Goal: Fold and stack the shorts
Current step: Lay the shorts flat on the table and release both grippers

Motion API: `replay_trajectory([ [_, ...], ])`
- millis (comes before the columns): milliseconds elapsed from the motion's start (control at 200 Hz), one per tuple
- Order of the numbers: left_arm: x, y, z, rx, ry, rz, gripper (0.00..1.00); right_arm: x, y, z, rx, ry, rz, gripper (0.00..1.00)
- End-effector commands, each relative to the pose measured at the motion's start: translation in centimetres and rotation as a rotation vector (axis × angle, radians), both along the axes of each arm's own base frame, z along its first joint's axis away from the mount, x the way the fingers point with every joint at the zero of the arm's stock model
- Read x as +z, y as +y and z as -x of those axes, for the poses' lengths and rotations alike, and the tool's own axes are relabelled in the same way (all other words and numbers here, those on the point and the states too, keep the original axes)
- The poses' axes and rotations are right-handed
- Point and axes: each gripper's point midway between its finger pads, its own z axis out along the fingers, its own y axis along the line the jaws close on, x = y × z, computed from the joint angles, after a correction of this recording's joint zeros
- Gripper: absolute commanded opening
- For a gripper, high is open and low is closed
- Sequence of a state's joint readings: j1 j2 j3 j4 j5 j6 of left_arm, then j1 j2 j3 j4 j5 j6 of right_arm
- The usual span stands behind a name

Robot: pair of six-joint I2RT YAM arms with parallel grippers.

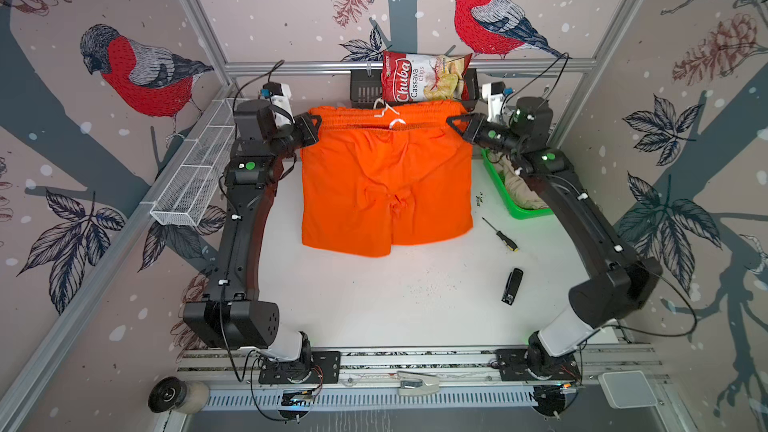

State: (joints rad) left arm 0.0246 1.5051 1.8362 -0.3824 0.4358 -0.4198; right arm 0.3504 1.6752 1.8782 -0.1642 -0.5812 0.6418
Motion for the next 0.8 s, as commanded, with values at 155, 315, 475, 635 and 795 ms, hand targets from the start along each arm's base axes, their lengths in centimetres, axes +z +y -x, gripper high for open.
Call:
replay_trajectory([
  [155, -1.8, 1.7, 5.3, 0.094, -0.091, -0.017, 0.03, -5.3, -1.3, 2.5, 0.013, 0.011, 0.039, 0.05],
  [315, -19.4, 2.1, 8.6, 0.155, 0.263, 0.089, 0.03, -21.5, -2.8, 5.1, 0.001, 0.372, 0.134, 0.05],
  [475, -32.1, 2.2, 13.1, 0.218, 0.564, 0.165, 0.03, -31.9, -4.2, 9.0, -0.018, 0.602, 0.196, 0.05],
  [635, -37.4, 2.9, 16.3, 0.293, 0.717, 0.179, 0.09, -37.5, -5.3, 11.9, -0.047, 0.748, 0.252, 0.07],
  [795, -39.8, 2.5, 18.6, 0.303, 0.816, 0.199, 0.53, -40.9, -6.3, 14.8, -0.079, 0.873, 0.398, 0.52],
])
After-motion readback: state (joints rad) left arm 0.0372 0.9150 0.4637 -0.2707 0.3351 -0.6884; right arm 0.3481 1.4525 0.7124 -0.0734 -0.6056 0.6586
